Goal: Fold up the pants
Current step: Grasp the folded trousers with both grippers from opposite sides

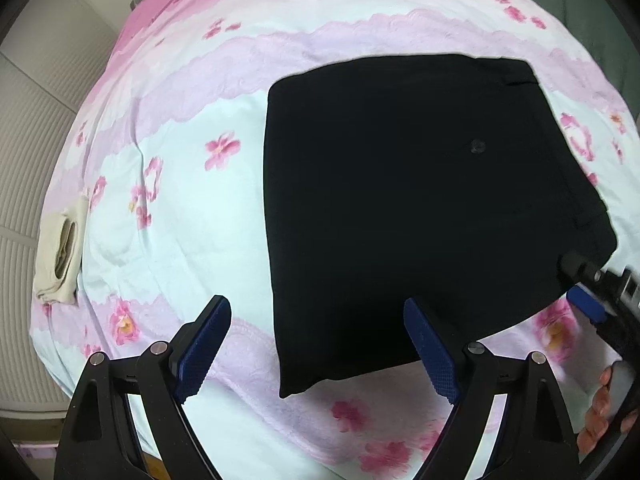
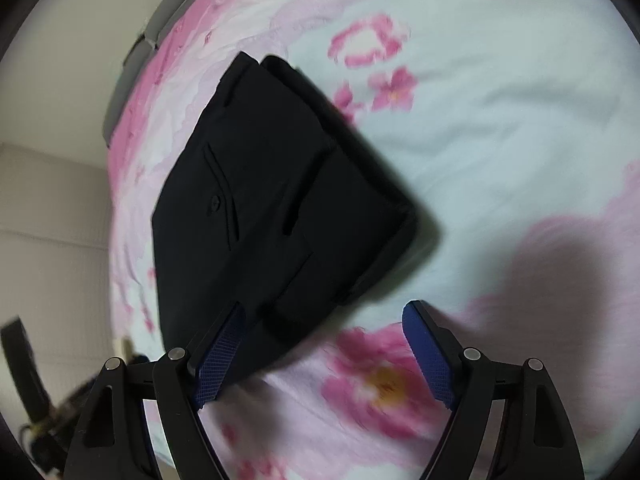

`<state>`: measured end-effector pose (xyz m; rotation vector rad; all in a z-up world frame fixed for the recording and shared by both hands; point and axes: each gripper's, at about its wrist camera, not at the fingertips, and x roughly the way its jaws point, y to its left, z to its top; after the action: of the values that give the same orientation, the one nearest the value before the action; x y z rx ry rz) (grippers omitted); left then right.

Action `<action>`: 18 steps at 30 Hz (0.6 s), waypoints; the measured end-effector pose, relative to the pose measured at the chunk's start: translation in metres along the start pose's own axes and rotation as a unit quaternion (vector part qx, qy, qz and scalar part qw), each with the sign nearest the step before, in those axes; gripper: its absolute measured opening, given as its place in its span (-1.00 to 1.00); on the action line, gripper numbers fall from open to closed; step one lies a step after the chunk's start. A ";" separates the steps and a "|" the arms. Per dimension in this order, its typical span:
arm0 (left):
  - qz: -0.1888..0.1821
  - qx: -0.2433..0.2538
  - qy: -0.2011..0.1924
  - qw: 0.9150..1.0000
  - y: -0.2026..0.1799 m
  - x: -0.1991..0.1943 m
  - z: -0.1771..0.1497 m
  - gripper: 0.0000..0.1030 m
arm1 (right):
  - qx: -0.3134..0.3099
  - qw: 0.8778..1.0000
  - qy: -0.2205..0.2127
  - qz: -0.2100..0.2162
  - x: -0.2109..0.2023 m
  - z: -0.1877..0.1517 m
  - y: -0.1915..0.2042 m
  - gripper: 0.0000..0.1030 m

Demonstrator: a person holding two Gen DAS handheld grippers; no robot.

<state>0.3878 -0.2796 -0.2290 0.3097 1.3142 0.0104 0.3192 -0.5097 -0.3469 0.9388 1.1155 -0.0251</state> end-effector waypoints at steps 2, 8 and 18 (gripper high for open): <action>-0.001 -0.002 0.003 1.000 0.001 0.005 -0.002 0.72 | 0.016 1.000 -0.006 0.015 0.008 0.001 -0.003 0.58; 0.002 -0.006 -0.010 1.000 0.002 0.009 -0.008 0.72 | 0.018 0.998 -0.023 0.061 0.020 0.012 -0.006 0.58; -0.003 -0.026 -0.005 1.000 0.021 0.020 -0.011 0.72 | 0.002 0.999 -0.035 -0.009 0.052 0.040 0.015 0.29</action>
<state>0.3858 -0.2538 -0.2459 0.2620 1.3019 0.0380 0.3811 -0.5046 -0.3732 0.9253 1.0597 -0.0756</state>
